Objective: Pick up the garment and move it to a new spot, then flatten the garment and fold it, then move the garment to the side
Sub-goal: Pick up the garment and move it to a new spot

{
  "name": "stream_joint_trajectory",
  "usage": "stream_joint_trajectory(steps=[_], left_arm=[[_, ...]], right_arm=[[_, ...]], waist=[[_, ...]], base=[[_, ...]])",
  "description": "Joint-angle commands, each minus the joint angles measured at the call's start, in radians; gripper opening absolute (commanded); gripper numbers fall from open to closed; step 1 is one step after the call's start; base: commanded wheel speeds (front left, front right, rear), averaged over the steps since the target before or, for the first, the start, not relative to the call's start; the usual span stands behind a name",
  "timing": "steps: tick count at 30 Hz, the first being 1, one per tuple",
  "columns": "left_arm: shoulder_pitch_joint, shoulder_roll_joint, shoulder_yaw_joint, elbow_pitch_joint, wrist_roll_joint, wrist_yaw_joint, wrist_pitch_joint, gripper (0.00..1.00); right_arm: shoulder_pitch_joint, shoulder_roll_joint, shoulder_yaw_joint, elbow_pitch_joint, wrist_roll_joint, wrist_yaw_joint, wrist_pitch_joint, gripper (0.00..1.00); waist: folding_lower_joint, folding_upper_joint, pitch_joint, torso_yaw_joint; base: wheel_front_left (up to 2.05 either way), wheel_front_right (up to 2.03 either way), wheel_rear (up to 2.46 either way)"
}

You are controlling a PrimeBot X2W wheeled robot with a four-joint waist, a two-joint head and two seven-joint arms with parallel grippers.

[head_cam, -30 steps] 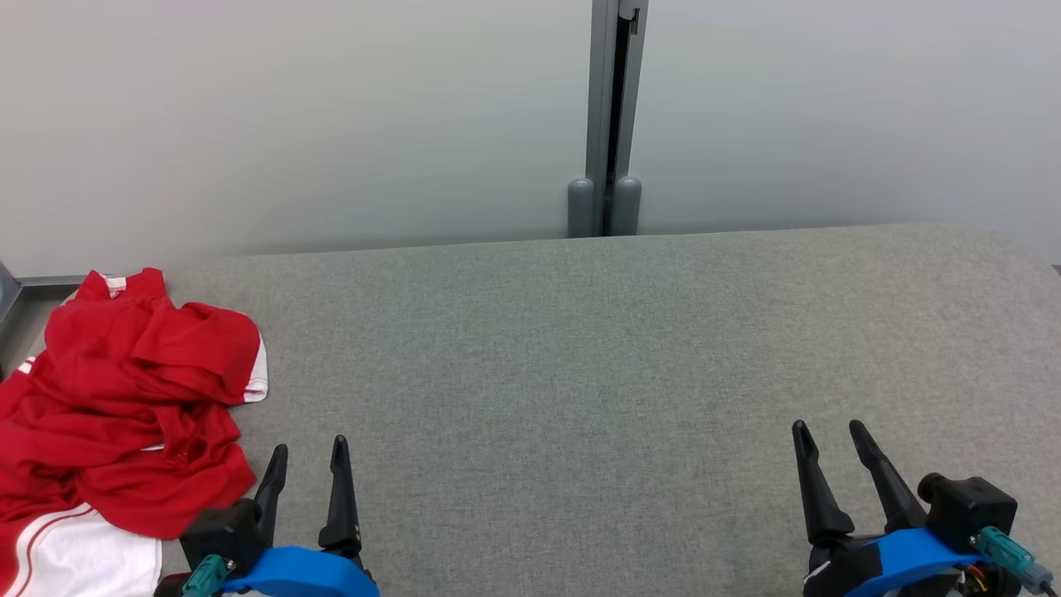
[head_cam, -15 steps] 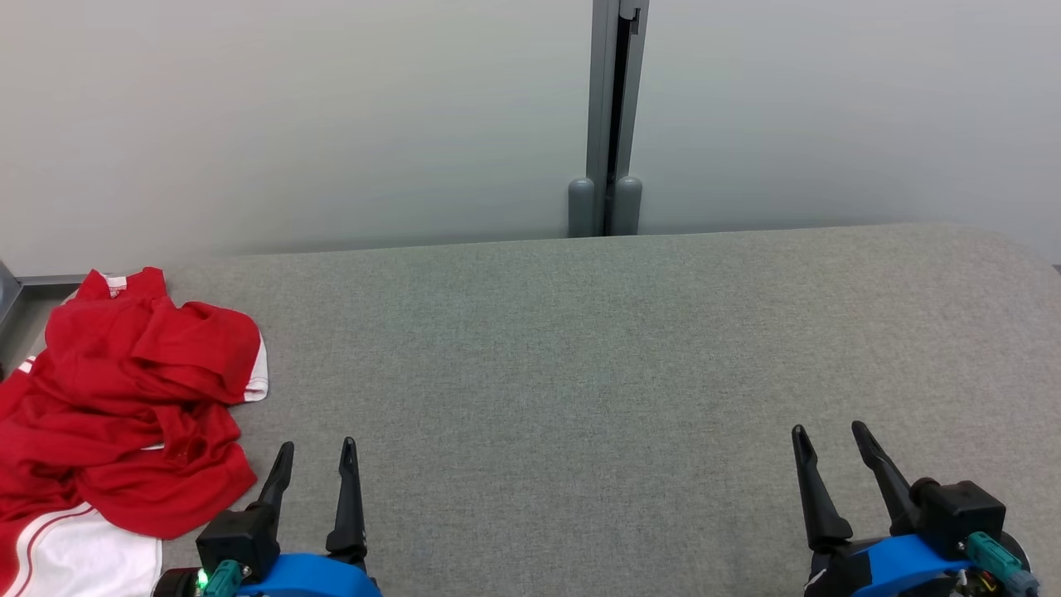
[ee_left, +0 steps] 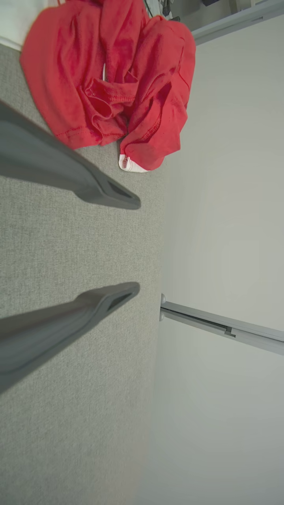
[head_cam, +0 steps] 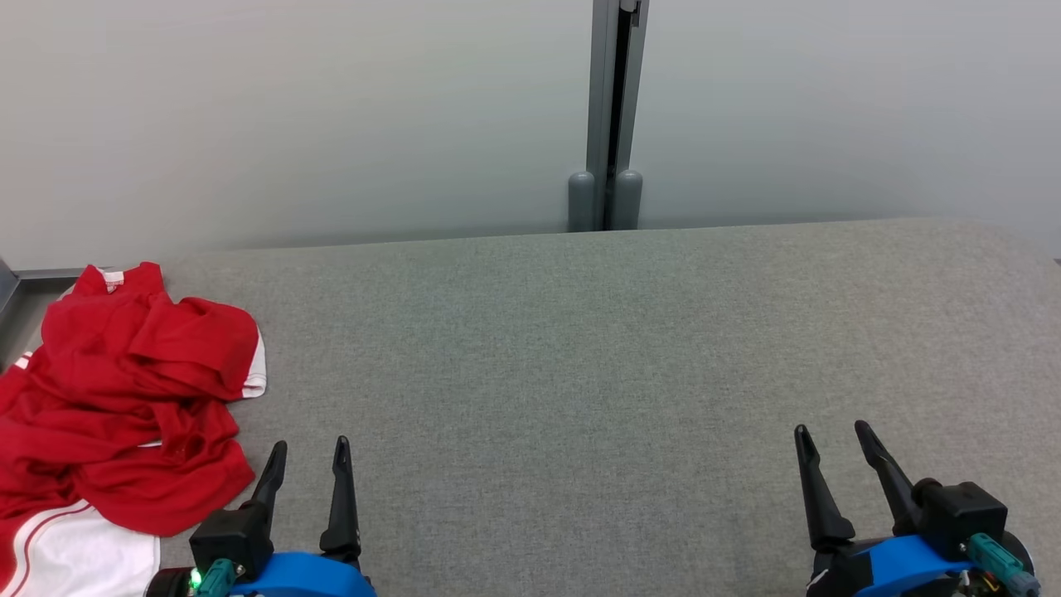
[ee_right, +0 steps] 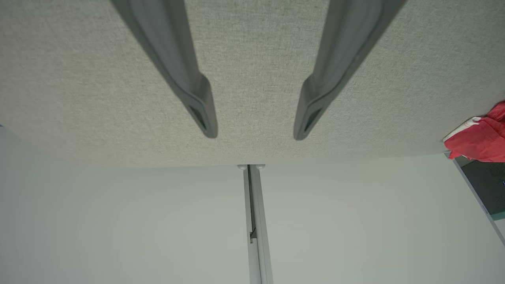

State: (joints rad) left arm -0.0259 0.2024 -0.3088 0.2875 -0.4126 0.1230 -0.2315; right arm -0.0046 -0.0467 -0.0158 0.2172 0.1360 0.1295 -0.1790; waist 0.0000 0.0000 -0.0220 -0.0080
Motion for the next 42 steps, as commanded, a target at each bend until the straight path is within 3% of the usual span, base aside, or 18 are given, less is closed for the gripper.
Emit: stream_joint_trajectory(steps=[1, 9, 20, 26, 32, 39, 42], left_arm=[[0.001, 0.006, -0.001, -0.004, -0.002, 0.005, 0.000, 1.00], [-0.023, 0.007, -0.003, -0.010, 0.000, 0.009, -0.004, 1.00], [0.001, 0.033, 0.013, -0.024, -0.002, 0.027, -0.010, 1.00], [0.022, 0.047, 0.026, -0.043, -0.009, 0.038, -0.008, 1.00], [0.040, 0.058, 0.030, -0.060, -0.016, 0.046, -0.006, 1.00], [0.028, 0.064, 0.037, -0.076, -0.029, 0.048, 0.004, 1.00], [-0.013, 0.060, 0.074, -0.121, -0.085, 0.041, 0.041, 1.00]], right_arm=[[0.011, -0.007, -0.004, 0.001, 0.001, 0.002, -0.006, 1.00], [0.015, -0.006, -0.009, -0.002, -0.013, 0.002, -0.008, 1.00], [0.009, -0.005, -0.004, -0.011, -0.012, 0.001, -0.007, 1.00], [-0.004, -0.006, 0.016, -0.006, -0.007, 0.001, -0.006, 1.00], [-0.013, -0.006, 0.030, 0.003, -0.003, 0.001, -0.009, 1.00], [-0.004, -0.006, 0.036, 0.007, -0.004, 0.001, -0.013, 1.00], [0.000, -0.006, 0.031, -0.004, -0.011, 0.001, -0.010, 1.00]], waist=[[0.0000, 0.0000, 0.001, 0.000], [0.0000, 0.0000, 0.011, 0.056], [0.0000, 0.0000, 0.024, 0.310], [0.0000, 0.0000, 0.026, 0.412], [0.0000, 0.0000, 0.029, 0.450], [0.0000, 0.0000, 0.029, 0.444], [0.0000, 0.0000, 0.037, 0.435]], base=[[0.00, 0.00, 0.00], [0.00, 0.00, 0.00], [0.00, 0.00, 0.00], [0.00, 0.00, 0.00], [0.00, 0.00, 0.00], [0.00, 0.00, 0.00], [0.00, 0.00, 0.00]])
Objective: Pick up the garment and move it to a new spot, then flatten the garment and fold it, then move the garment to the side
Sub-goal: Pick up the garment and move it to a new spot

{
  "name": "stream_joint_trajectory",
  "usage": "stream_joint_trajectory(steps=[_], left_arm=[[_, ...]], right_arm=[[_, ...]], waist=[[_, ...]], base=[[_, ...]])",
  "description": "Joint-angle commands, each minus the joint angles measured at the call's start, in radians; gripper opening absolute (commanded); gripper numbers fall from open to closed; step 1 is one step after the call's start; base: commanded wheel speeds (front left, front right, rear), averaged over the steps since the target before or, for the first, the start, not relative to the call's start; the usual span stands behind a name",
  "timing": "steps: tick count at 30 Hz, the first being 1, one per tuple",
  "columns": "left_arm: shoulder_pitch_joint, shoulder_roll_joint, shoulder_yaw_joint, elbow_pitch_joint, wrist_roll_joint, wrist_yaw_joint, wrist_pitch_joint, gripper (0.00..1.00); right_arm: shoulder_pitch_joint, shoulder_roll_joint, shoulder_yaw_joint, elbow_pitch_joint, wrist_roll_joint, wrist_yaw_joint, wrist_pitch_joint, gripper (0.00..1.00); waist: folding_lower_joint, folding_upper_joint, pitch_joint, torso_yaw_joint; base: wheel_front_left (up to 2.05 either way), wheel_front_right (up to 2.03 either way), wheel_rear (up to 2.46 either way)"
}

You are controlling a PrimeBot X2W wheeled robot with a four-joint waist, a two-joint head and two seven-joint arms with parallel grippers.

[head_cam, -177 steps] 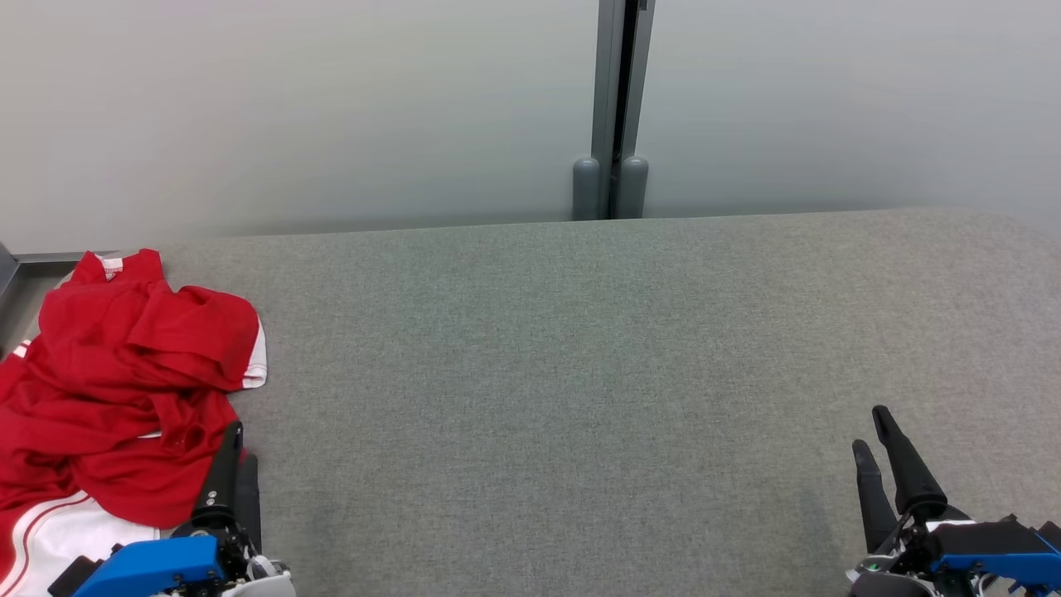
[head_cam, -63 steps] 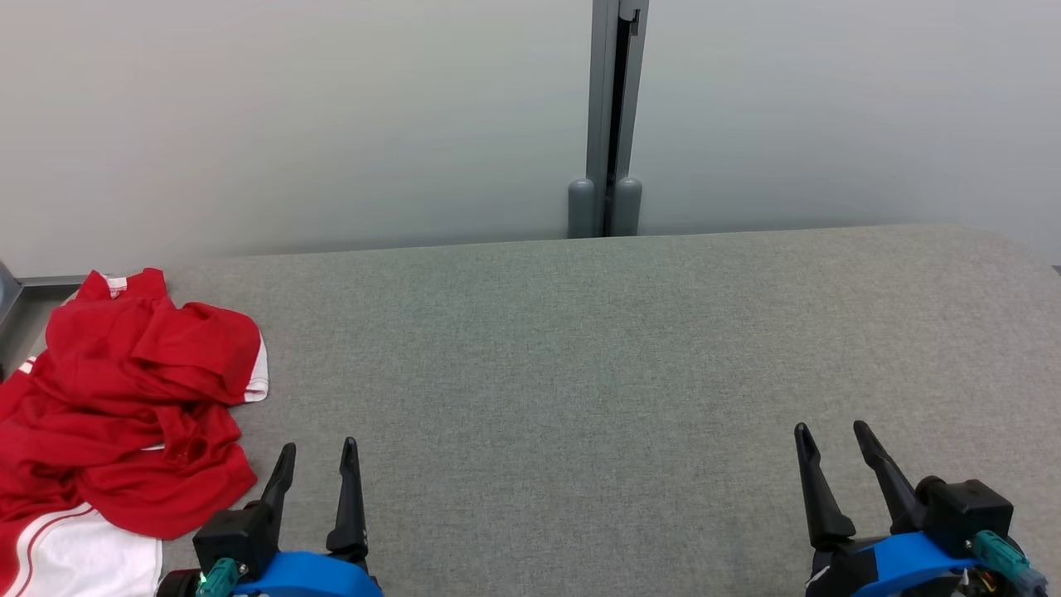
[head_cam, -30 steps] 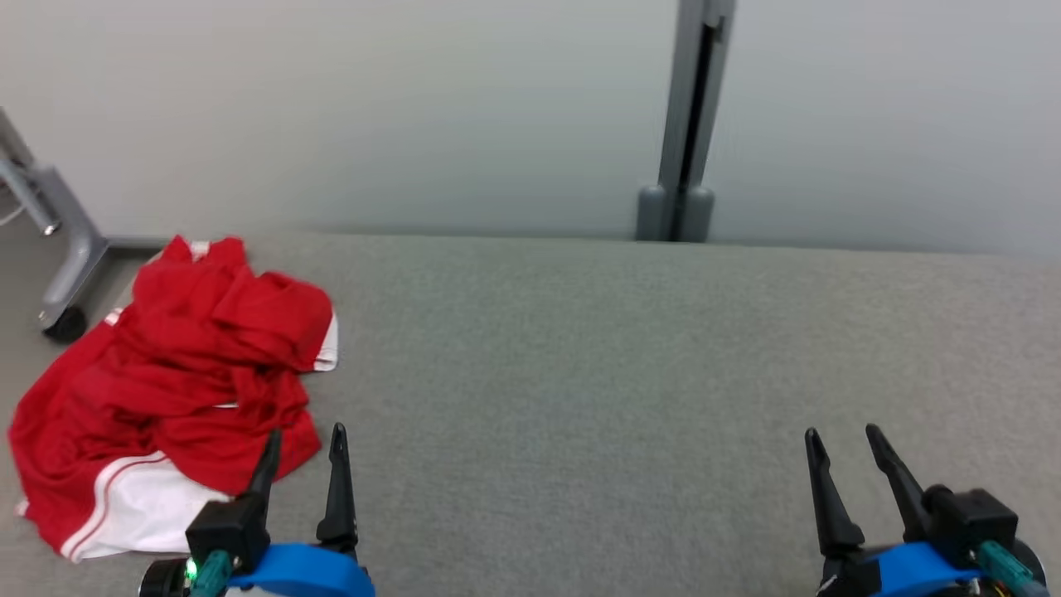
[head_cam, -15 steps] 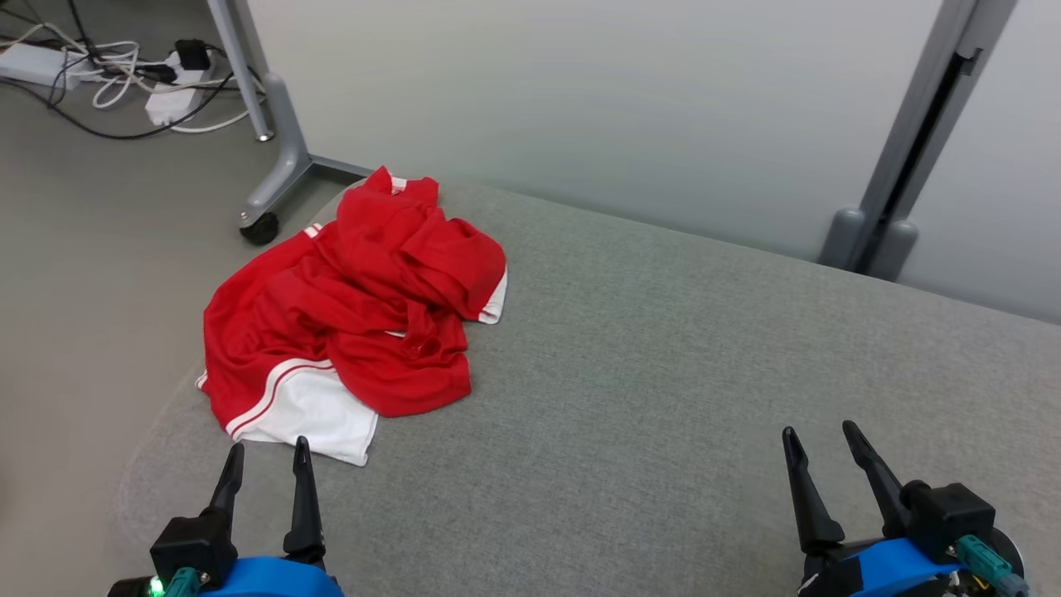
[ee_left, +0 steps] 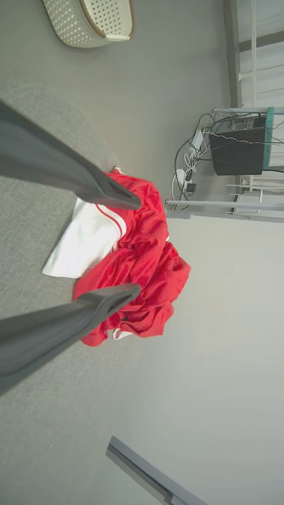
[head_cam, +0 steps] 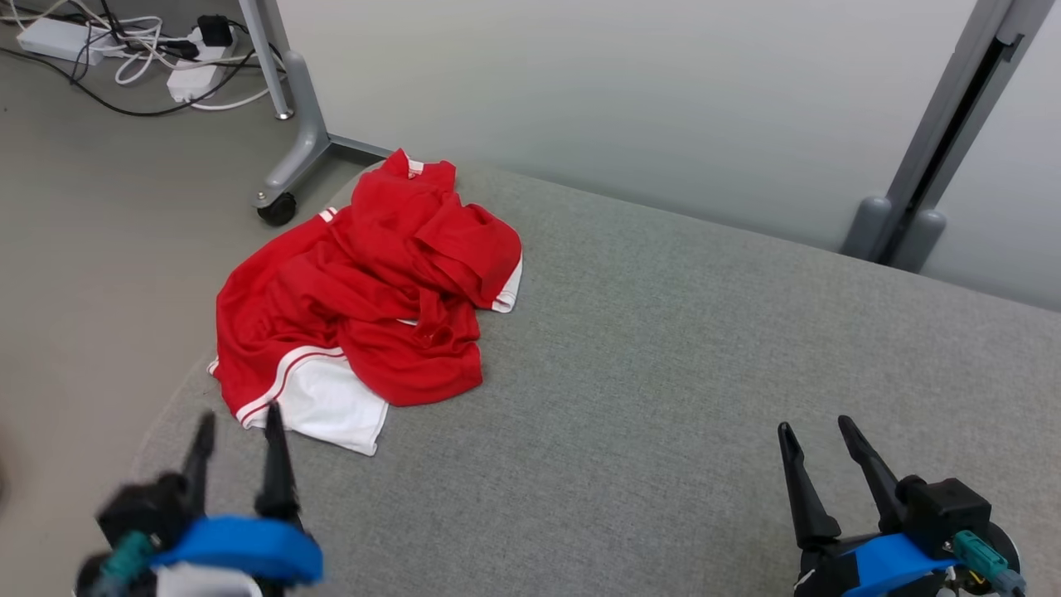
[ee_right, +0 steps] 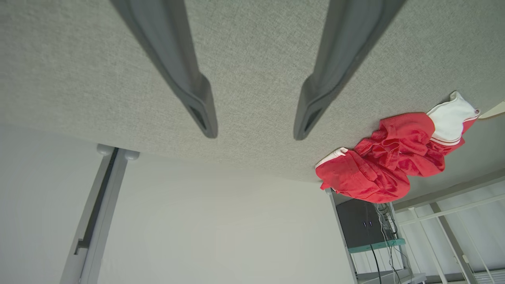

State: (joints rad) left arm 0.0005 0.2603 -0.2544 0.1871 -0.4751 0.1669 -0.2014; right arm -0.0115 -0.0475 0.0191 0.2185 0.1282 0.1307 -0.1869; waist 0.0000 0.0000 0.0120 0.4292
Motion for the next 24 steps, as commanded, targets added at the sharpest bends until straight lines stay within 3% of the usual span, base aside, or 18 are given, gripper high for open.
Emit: stream_joint_trajectory(steps=[1, 5, 9, 15, 21, 24], left_arm=[[-0.059, 0.012, 0.033, -0.043, -0.035, -0.008, 0.031, 1.00], [-0.173, 0.064, 0.073, -0.148, -0.075, 0.003, 0.165, 1.00], [-0.339, 0.139, 0.108, -0.159, -0.110, 0.002, 0.329, 1.00], [-0.564, 0.240, 0.163, -0.039, -0.174, -0.006, 0.526, 1.00], [-0.696, 0.347, 0.202, 0.127, -0.193, 0.021, 0.671, 1.00], [-0.708, 0.373, 0.236, 0.188, -0.226, 0.048, 0.738, 1.00]], right_arm=[[0.005, -0.005, -0.005, -0.010, -0.006, 0.000, -0.001, 1.00], [-0.016, -0.005, -0.001, -0.035, -0.017, 0.000, 0.007, 1.00], [-0.043, -0.006, 0.010, -0.070, -0.030, 0.000, 0.016, 1.00], [-0.088, -0.005, 0.027, -0.142, -0.057, 0.000, 0.039, 1.00], [-0.129, -0.005, 0.027, -0.219, -0.078, 0.000, 0.057, 1.00], [-0.139, -0.005, 0.022, -0.253, -0.082, 0.000, 0.061, 1.00]], waist=[[0.0000, 0.0000, 0.007, -0.006], [0.0000, 0.0000, 0.046, -0.033], [0.0000, 0.0000, 0.115, -0.085], [0.0000, 0.0000, 0.263, -0.188], [0.0000, 0.0000, 0.415, -0.308], [0.0000, 0.0000, 0.473, -0.361]], base=[[0.00, 0.00, 0.00], [0.00, 0.00, 0.00], [0.00, 0.00, 0.00], [0.00, 0.00, 0.00], [0.00, 0.00, 0.00], [0.00, 0.00, 0.00]])
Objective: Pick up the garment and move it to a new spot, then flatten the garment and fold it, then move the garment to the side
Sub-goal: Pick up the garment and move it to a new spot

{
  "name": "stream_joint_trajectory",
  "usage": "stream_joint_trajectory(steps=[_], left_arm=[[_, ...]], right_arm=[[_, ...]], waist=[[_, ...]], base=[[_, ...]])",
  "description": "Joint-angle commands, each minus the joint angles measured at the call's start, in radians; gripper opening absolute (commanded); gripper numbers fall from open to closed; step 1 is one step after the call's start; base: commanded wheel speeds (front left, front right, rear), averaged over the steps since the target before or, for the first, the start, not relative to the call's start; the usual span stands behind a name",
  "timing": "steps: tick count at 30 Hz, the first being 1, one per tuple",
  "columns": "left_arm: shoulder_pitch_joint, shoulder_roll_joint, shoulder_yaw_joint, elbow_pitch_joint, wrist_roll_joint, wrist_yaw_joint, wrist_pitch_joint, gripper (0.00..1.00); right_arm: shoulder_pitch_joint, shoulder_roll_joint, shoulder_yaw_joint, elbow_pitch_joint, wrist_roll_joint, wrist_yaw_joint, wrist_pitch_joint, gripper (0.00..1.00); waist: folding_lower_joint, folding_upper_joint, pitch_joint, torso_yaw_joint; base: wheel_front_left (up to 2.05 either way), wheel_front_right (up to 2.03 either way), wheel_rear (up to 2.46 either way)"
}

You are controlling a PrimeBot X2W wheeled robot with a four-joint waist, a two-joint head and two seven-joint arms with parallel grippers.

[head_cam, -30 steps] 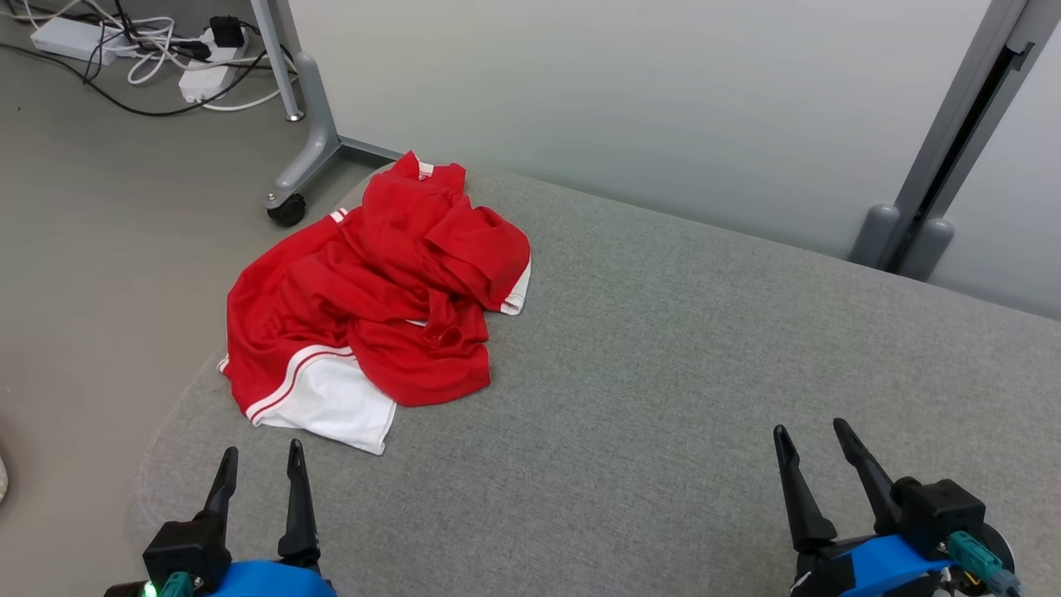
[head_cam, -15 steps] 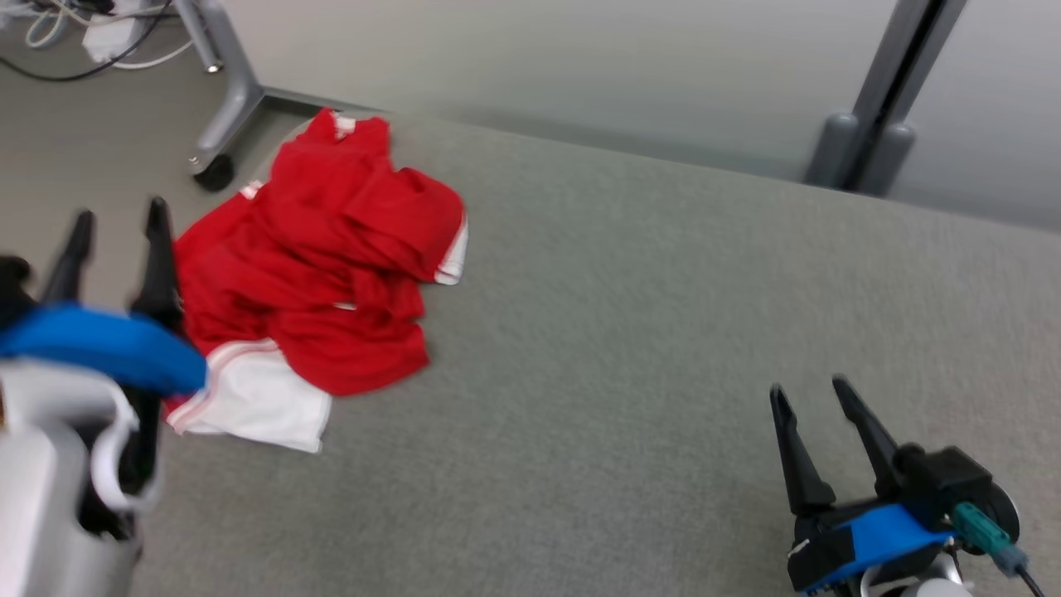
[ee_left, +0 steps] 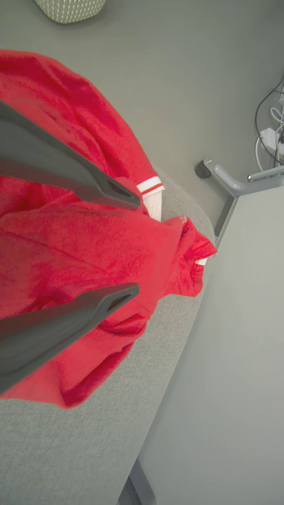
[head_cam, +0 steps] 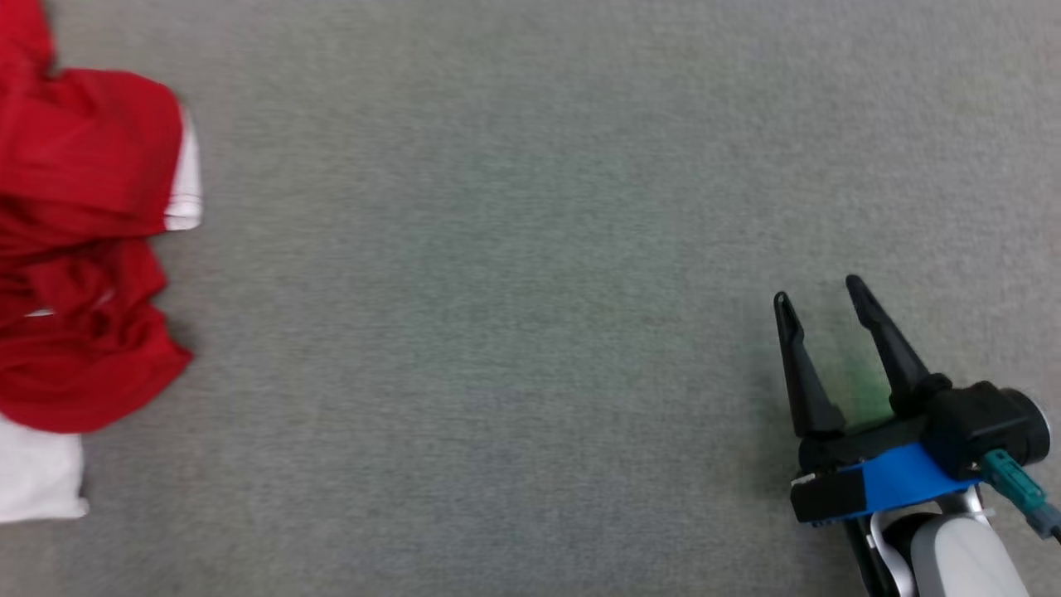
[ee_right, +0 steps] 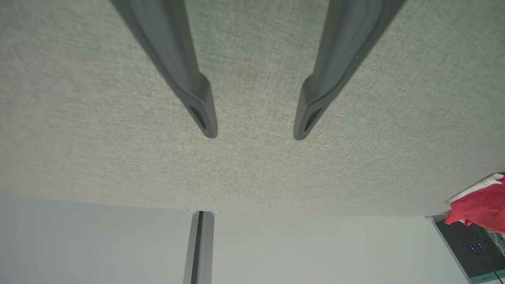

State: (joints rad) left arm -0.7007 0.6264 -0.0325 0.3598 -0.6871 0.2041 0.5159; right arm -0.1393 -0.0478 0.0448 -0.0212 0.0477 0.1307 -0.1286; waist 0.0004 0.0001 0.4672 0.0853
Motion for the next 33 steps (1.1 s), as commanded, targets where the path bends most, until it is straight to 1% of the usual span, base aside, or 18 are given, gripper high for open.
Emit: stream_joint_trajectory(steps=[1, 5, 7, 8, 9, 10, 11, 12, 13, 16, 18, 20, 26, 28, 33], left_arm=[[-0.008, 0.008, 0.025, 0.032, -0.028, 0.022, 0.038, 1.00], [0.031, 0.008, 0.059, 0.059, -0.075, 0.084, 0.137, 1.00], [0.049, 0.019, 0.057, 0.055, -0.092, 0.099, 0.202, 1.00], [0.049, 0.019, 0.057, 0.055, -0.092, 0.099, 0.202, 1.00], [0.058, 0.035, 0.050, 0.031, -0.094, 0.102, 0.240, 0.22], [0.061, 0.041, 0.044, 0.016, -0.092, 0.097, 0.251, 0.00], [0.061, 0.041, 0.044, 0.016, -0.092, 0.097, 0.251, 0.00], [0.058, 0.058, 0.039, -0.018, -0.085, 0.087, 0.254, 0.00], [0.058, 0.058, 0.039, -0.018, -0.085, 0.087, 0.254, 0.00], [0.039, 0.074, 0.030, -0.065, -0.069, 0.073, 0.237, 0.00], [0.017, 0.075, 0.023, -0.099, -0.061, 0.054, 0.217, 0.00], [-0.013, 0.077, -0.004, -0.129, -0.042, 0.023, 0.190, 0.00], [-0.141, 0.018, -0.109, -0.182, -0.009, -0.067, 0.156, 0.00], [-0.193, -0.016, -0.148, -0.199, -0.006, -0.100, 0.151, 0.00], [-0.272, -0.099, -0.236, -0.231, -0.006, -0.158, 0.150, 0.00]], right_arm=[[-0.015, -0.004, -0.008, -0.019, -0.004, 0.000, 0.003, 1.00], [-0.025, -0.004, -0.017, -0.039, 0.000, 0.000, -0.006, 1.00], [-0.028, -0.004, -0.022, -0.043, 0.009, 0.000, -0.015, 1.00], [-0.028, -0.004, -0.022, -0.043, 0.009, 0.000, -0.015, 1.00], [-0.028, -0.004, -0.023, -0.039, 0.016, 0.000, -0.019, 1.00], [-0.028, -0.004, -0.023, -0.034, 0.021, 0.000, -0.023, 1.00], [-0.028, -0.004, -0.023, -0.034, 0.021, 0.000, -0.023, 1.00], [-0.028, -0.004, -0.018, -0.017, 0.031, 0.000, -0.030, 1.00], [-0.028, -0.004, -0.018, -0.017, 0.031, 0.000, -0.030, 1.00], [-0.029, -0.004, -0.007, 0.010, 0.049, 0.000, -0.045, 1.00], [-0.030, -0.005, -0.005, 0.028, 0.060, 0.000, -0.054, 1.00], [-0.029, -0.004, -0.005, 0.048, 0.071, 0.000, -0.064, 1.00], [0.003, -0.004, -0.006, 0.101, 0.101, 0.000, -0.084, 1.00], [0.010, -0.005, -0.005, 0.110, 0.110, 0.000, -0.084, 1.00], [0.032, -0.005, 0.001, 0.123, 0.122, 0.000, -0.081, 1.00]], waist=[[-0.0004, -0.0001, 0.032, -0.030], [-0.0004, -0.0001, 0.071, -0.076], [-0.0004, -0.0001, 0.078, -0.089], [-0.0004, -0.0001, 0.078, -0.089], [-0.0004, -0.0001, 0.075, -0.095], [-0.0004, -0.0001, 0.070, -0.096], [-0.0004, -0.0001, 0.070, -0.096], [-0.0004, -0.0001, 0.048, -0.095], [-0.0004, -0.0001, 0.048, -0.095], [-0.0004, -0.0001, -0.002, -0.094], [-0.0004, -0.0001, -0.045, -0.091], [-0.0004, -0.0001, -0.096, -0.086], [-0.0004, -0.0001, -0.260, -0.081], [-0.0004, -0.0001, -0.301, -0.087], [-0.0004, -0.0001, -0.375, -0.117]], base=[[0.00, 0.00, 0.00], [0.00, 0.00, 0.00], [0.00, 0.00, 0.00], [0.00, 0.00, 0.00], [0.00, 0.00, 0.00], [0.00, 0.00, 0.00], [0.00, 0.00, 0.00], [0.00, 0.00, 0.00], [0.00, 0.00, 0.00], [0.00, 0.00, 0.00], [0.00, 0.00, 0.00], [0.00, 0.00, 0.00], [0.00, 0.00, 0.00], [0.00, 0.00, 0.00], [0.00, 0.00, 0.00]])
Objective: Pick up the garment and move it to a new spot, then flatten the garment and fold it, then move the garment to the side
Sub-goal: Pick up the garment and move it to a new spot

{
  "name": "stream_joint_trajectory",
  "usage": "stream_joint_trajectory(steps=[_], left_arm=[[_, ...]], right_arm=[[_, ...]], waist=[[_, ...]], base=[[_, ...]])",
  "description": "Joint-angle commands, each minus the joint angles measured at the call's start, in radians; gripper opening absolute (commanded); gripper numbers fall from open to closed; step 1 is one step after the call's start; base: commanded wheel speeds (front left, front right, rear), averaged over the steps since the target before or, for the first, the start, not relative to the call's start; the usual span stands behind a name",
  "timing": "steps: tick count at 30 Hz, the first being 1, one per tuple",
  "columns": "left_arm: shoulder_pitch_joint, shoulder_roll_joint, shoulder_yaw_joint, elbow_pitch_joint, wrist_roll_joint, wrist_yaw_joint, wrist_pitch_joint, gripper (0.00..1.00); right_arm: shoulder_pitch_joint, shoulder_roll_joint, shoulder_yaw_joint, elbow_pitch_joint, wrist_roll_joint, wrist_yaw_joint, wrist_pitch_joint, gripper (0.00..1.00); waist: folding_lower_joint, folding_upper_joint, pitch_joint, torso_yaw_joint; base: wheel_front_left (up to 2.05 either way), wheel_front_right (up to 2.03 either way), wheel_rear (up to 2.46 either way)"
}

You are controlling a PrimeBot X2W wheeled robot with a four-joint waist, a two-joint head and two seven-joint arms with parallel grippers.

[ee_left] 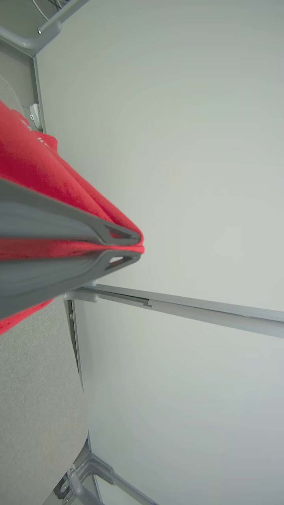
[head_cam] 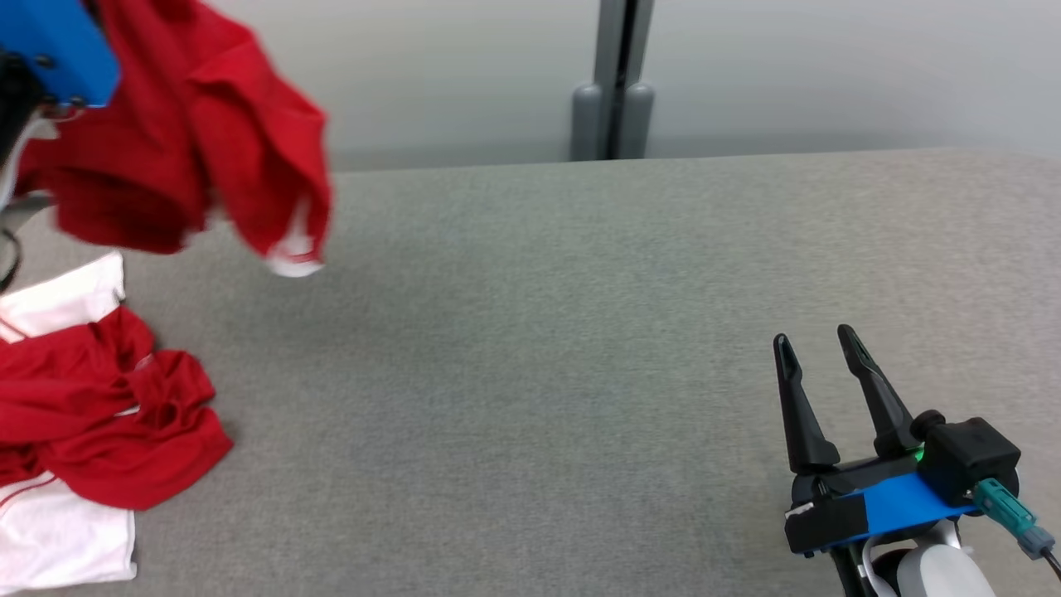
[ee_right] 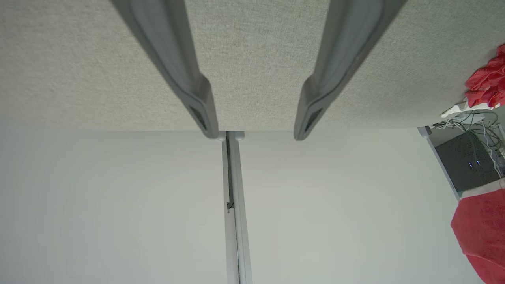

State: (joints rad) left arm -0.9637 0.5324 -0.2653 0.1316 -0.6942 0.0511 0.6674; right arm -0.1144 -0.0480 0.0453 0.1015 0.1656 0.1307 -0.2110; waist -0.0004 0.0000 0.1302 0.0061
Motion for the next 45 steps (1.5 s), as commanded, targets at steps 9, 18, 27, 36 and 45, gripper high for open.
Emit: stream_joint_trajectory(steps=[9, 18, 27, 36, 45], left_arm=[[0.050, -0.135, -0.148, -0.061, -0.027, -0.084, -0.007, 0.00], [0.270, -0.276, -0.316, 0.091, 0.043, -0.092, -0.174, 0.00], [0.354, -0.354, -0.433, 0.367, 0.159, -0.085, -0.359, 1.00], [0.474, -0.348, -0.296, 0.300, 0.071, -0.048, -0.602, 1.00], [0.703, -0.253, -0.167, 0.184, 0.063, 0.031, -0.861, 1.00]], right_arm=[[0.040, -0.004, -0.002, -0.013, 0.012, 0.000, 0.020, 1.00], [0.035, -0.004, 0.009, -0.028, 0.016, 0.000, 0.031, 1.00], [0.026, -0.004, 0.016, -0.025, 0.025, 0.000, 0.025, 1.00], [0.032, -0.004, -0.006, -0.033, 0.007, 0.000, 0.037, 1.00], [0.065, -0.004, -0.037, -0.035, -0.018, 0.000, 0.068, 1.00]], waist=[[0.0004, 0.0000, -0.065, -0.133], [0.0004, 0.0000, -0.030, -0.238], [0.0004, 0.0000, -0.007, -0.264], [0.0004, 0.0000, -0.038, -0.186], [0.0004, 0.0000, -0.080, -0.116]], base=[[0.00, 0.00, 0.00], [0.00, 0.00, 0.00], [0.00, 0.00, 0.00], [0.00, 0.00, 0.00], [0.00, 0.00, 0.00]])
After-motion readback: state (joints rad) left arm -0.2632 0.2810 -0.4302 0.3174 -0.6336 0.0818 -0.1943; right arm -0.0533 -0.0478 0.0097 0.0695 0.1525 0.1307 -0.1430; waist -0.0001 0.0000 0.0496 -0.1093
